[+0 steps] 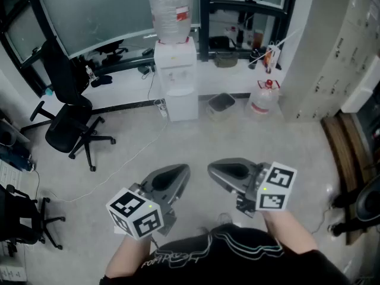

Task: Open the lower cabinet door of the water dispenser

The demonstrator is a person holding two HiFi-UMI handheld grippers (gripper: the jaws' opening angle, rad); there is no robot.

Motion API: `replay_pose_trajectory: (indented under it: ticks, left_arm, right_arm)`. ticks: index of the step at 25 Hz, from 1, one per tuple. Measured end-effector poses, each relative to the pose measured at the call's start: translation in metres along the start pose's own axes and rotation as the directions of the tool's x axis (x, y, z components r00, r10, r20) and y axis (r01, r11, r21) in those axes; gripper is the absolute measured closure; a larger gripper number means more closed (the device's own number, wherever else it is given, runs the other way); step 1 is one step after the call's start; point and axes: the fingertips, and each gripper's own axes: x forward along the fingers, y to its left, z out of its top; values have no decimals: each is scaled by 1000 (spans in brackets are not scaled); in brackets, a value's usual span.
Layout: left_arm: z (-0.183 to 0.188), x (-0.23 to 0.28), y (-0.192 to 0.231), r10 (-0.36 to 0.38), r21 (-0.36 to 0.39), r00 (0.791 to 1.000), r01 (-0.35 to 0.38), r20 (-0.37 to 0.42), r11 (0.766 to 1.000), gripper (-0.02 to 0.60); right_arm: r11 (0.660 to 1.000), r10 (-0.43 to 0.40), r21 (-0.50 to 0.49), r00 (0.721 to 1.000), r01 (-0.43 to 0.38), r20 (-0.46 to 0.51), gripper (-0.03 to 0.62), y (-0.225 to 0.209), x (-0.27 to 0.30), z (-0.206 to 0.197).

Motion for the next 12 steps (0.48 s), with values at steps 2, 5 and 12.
replay_pose_trajectory:
  ticks: [2, 5, 12]
  left_arm:
    - [2, -4, 0, -5, -6, 1000, 5, 6, 1000, 581]
    - [3, -8, 1, -10, -22, 1000, 10, 13, 1000, 581]
    - [-4, -1, 8, -25, -28, 1000, 25, 0, 999, 581]
  right_arm:
    - [1000, 1, -5, 1000, -1, 0, 582, 3, 4, 2]
    - [1000, 2, -12, 1000, -2, -1, 582, 7, 8, 3]
    - [1000, -24, 4, 1000, 24, -12, 582, -3, 10, -4]
